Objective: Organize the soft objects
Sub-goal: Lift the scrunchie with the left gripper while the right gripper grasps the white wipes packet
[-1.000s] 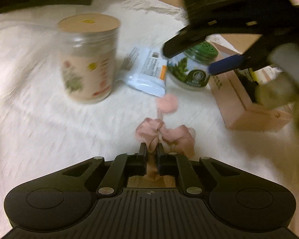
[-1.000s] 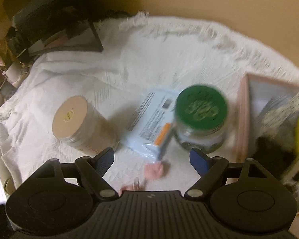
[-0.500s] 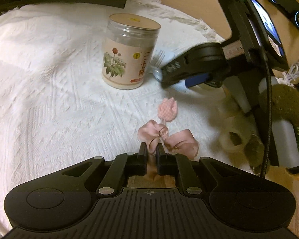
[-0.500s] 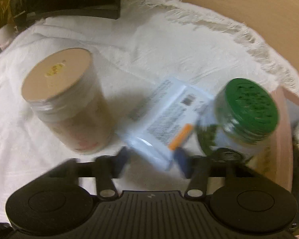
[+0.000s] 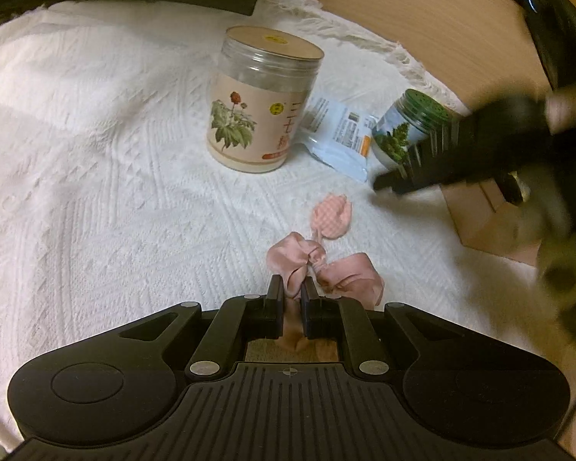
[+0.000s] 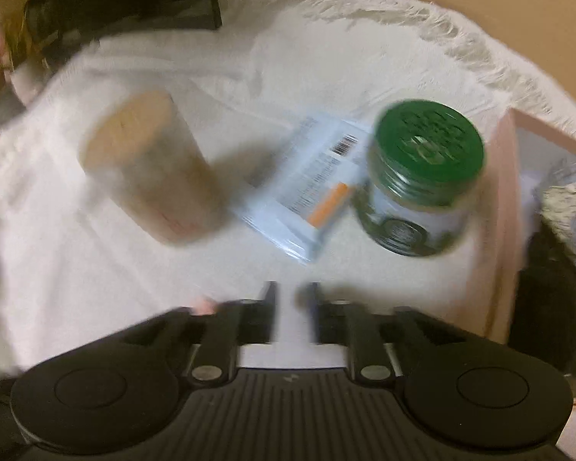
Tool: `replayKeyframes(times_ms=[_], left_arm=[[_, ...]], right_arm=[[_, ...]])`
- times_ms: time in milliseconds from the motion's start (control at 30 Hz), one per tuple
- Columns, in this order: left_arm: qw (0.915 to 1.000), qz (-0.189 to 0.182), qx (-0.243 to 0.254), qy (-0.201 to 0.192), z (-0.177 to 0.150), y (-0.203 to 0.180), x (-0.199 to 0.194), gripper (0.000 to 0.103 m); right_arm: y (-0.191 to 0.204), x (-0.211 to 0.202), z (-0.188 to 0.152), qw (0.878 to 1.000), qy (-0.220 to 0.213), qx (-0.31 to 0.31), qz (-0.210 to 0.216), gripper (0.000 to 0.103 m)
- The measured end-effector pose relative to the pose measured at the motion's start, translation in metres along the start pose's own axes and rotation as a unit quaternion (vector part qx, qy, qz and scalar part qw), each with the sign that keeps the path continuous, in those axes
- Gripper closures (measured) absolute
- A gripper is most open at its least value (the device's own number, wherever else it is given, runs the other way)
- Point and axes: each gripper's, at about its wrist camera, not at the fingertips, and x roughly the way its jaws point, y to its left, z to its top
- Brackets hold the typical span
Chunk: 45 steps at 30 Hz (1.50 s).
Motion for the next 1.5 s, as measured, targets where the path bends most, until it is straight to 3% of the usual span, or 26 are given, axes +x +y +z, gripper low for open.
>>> replayKeyframes(times_ms=[67,100,267,433,567,633,833,933,1100,1267,1433,1500], left_arm=[[1.0000,0.000,0.000,0.000,0.001,0.000,0.000,0.091],[1.0000,-0.002,-0.002,-0.001,0.001,0.000,0.000,0.091],[0.9998,-0.011,-0.016,-0.009,-0.002,0.004,0.000,0.091],[0.9996,-0.009,-0.022,-0.012,-0.003,0.004,-0.001,0.091],[0.9995,-0.010,-0.025,-0.014,-0.003,0.004,-0.001,0.091],[0.9995,-0.012,-0.027,-0.015,-0.003,0.004,-0.001,0.091],[0.9995,-0.012,-0.025,-0.012,-0.003,0.004,-0.001,0.091],[0.9996,-0.013,-0.023,-0.011,-0.002,0.005,-0.001,0.091],[0.9996,-0.013,-0.023,-0.010,-0.003,0.005,-0.001,0.091],[0.9994,-0.016,-0.031,-0.005,-0.001,0.008,0.000,0.091],[0.9993,0.007,-0.035,-0.011,0.007,0.013,0.000,0.090],[0.9995,0.005,-0.032,-0.004,0.011,0.014,0.004,0.090]], right_arm=[[-0.001,-0.008,0.022,0.997,0.012,0.061,0.037,0.033],[-0.003,-0.010,0.032,0.994,0.013,0.093,0.047,0.031],[-0.011,0.010,0.065,0.969,0.032,0.241,0.039,0.028],[-0.010,0.049,0.071,0.946,0.060,0.316,-0.035,0.026],[-0.011,0.055,0.076,0.934,0.025,0.347,-0.083,0.022],[-0.018,0.067,0.077,0.924,0.048,0.369,-0.088,0.018],[-0.001,0.076,0.082,0.944,0.056,0.308,-0.103,0.016],[0.004,0.074,0.079,0.952,0.059,0.281,-0.109,0.025],[-0.005,0.060,0.066,0.963,0.062,0.249,-0.082,0.031],[0.002,0.046,0.038,0.983,0.077,0.156,-0.062,0.031],[0.017,0.029,0.007,0.997,0.035,0.046,-0.057,0.028],[0.020,0.028,0.003,0.997,0.008,0.028,-0.073,0.021]])
